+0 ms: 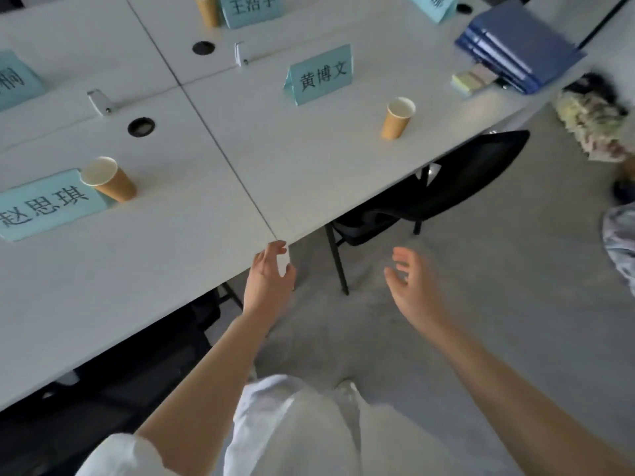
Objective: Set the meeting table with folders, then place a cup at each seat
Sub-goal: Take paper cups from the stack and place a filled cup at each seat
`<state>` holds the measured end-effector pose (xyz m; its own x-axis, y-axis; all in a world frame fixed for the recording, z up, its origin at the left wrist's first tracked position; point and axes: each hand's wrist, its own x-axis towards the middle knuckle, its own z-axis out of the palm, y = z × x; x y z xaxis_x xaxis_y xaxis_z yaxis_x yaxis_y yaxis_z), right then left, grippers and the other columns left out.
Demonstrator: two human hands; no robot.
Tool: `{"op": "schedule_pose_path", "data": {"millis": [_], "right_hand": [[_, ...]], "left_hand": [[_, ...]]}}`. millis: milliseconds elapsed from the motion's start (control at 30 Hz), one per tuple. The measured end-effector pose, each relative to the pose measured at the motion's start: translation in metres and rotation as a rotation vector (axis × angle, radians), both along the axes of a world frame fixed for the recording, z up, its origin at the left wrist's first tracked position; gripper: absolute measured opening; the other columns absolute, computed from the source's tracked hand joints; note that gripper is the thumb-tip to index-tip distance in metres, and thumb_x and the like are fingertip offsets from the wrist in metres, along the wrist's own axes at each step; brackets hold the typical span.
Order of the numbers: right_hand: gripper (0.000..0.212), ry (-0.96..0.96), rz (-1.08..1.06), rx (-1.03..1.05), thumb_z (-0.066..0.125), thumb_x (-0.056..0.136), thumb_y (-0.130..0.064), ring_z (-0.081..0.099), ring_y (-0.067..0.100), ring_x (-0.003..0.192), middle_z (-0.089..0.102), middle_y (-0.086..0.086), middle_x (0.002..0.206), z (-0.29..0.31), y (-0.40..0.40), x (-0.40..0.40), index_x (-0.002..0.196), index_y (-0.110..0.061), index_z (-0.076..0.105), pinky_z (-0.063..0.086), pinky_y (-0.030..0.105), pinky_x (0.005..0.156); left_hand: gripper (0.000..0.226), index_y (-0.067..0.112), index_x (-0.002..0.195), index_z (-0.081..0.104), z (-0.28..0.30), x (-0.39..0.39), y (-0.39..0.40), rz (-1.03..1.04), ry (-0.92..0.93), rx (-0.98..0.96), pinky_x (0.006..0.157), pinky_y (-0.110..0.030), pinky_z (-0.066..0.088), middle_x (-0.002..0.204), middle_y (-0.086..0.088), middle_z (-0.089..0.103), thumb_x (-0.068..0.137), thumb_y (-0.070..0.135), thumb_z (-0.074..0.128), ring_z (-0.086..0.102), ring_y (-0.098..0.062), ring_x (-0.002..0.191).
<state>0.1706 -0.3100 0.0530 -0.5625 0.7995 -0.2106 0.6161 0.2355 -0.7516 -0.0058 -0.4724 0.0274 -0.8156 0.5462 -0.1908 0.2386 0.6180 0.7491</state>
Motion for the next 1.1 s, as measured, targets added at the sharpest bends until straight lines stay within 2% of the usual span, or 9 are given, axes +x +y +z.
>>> {"op": "schedule_pose_path", "data": {"millis": [100, 200, 300, 367, 500, 667, 767, 933, 1100], "right_hand": [[0.038, 0.022, -0.043, 0.064, 0.060, 0.090, -0.011, 0.057, 0.025, 0.113, 0.057, 0.012, 0.124, 0.008, 0.036, 0.035, 0.127, -0.004, 0.051, 0.045, 0.034, 0.092], [0.038, 0.031, -0.103, 0.088, 0.060, 0.090, -0.010, 0.058, 0.026, 0.110, 0.060, 0.011, 0.122, 0.013, 0.069, 0.060, 0.126, -0.004, 0.052, 0.045, 0.034, 0.092], [0.039, 0.024, -0.134, 0.073, 0.059, 0.091, -0.014, 0.058, 0.026, 0.112, 0.059, 0.009, 0.123, 0.014, 0.098, 0.074, 0.128, -0.006, 0.051, 0.045, 0.043, 0.099], [0.038, 0.025, -0.152, 0.072, 0.059, 0.091, -0.016, 0.058, 0.024, 0.111, 0.060, 0.006, 0.121, 0.012, 0.124, 0.079, 0.128, -0.008, 0.051, 0.045, 0.044, 0.098], [0.036, 0.032, -0.175, 0.060, 0.057, 0.091, -0.018, 0.059, 0.014, 0.106, 0.057, -0.008, 0.108, 0.013, 0.182, 0.071, 0.126, -0.012, 0.051, 0.047, 0.040, 0.096], [0.034, 0.028, -0.172, 0.030, 0.057, 0.091, -0.015, 0.059, 0.016, 0.106, 0.056, -0.008, 0.104, 0.014, 0.262, 0.042, 0.125, -0.011, 0.053, 0.047, 0.037, 0.097], [0.032, 0.033, -0.141, 0.008, 0.054, 0.092, -0.017, 0.059, 0.011, 0.107, 0.058, -0.009, 0.106, 0.016, 0.304, 0.025, 0.125, -0.016, 0.051, 0.046, 0.028, 0.093], [0.031, 0.070, -0.078, -0.034, 0.053, 0.093, -0.019, 0.055, 0.008, 0.109, 0.058, -0.008, 0.110, 0.019, 0.366, -0.006, 0.124, -0.020, 0.050, 0.043, 0.024, 0.092], [0.035, 0.060, 0.074, -0.079, 0.053, 0.094, -0.019, 0.053, 0.008, 0.114, 0.058, -0.006, 0.117, 0.018, 0.424, -0.029, 0.129, -0.016, 0.049, 0.043, 0.027, 0.099]], "left_hand": [[0.035, 0.025, 0.124, 0.053, 0.008, 0.053, 0.045, -0.059, -0.044, 0.043, 0.081, -0.025, 0.042, 0.124, 0.006, 0.056, 0.090, 0.017, 0.056, 0.052, -0.008, 0.099], [0.034, 0.026, 0.125, 0.052, 0.016, 0.087, 0.084, -0.115, -0.057, 0.010, 0.077, -0.021, 0.039, 0.125, 0.007, 0.054, 0.092, 0.020, 0.055, 0.050, 0.006, 0.090], [0.035, 0.023, 0.127, 0.053, 0.020, 0.105, 0.118, -0.183, -0.056, 0.002, 0.085, -0.016, 0.033, 0.125, 0.006, 0.054, 0.093, 0.018, 0.054, 0.049, -0.003, 0.108], [0.034, 0.021, 0.126, 0.054, 0.018, 0.109, 0.146, -0.212, -0.053, 0.004, 0.085, -0.013, 0.029, 0.121, 0.009, 0.054, 0.092, 0.015, 0.054, 0.046, -0.006, 0.110], [0.033, 0.021, 0.123, 0.056, 0.009, 0.093, 0.209, -0.185, -0.065, 0.022, 0.087, -0.019, 0.034, 0.118, 0.005, 0.059, 0.091, 0.014, 0.054, 0.052, -0.014, 0.112], [0.030, 0.022, 0.122, 0.054, 0.010, 0.054, 0.296, -0.125, -0.097, 0.033, 0.091, -0.030, 0.044, 0.115, 0.008, 0.059, 0.093, 0.015, 0.051, 0.052, -0.013, 0.111], [0.030, 0.021, 0.124, 0.053, 0.013, 0.033, 0.341, -0.128, -0.069, 0.031, 0.090, -0.025, 0.040, 0.118, 0.006, 0.059, 0.095, 0.016, 0.051, 0.051, -0.011, 0.111], [0.030, 0.016, 0.123, 0.054, 0.013, 0.010, 0.399, -0.072, -0.020, 0.040, 0.092, -0.025, 0.040, 0.116, 0.003, 0.061, 0.094, 0.011, 0.051, 0.051, -0.013, 0.113], [0.030, 0.015, 0.121, 0.055, -0.008, 0.011, 0.436, 0.051, -0.020, -0.016, 0.086, -0.025, 0.038, 0.112, 0.003, 0.062, 0.092, 0.009, 0.053, 0.053, -0.016, 0.110]]}}
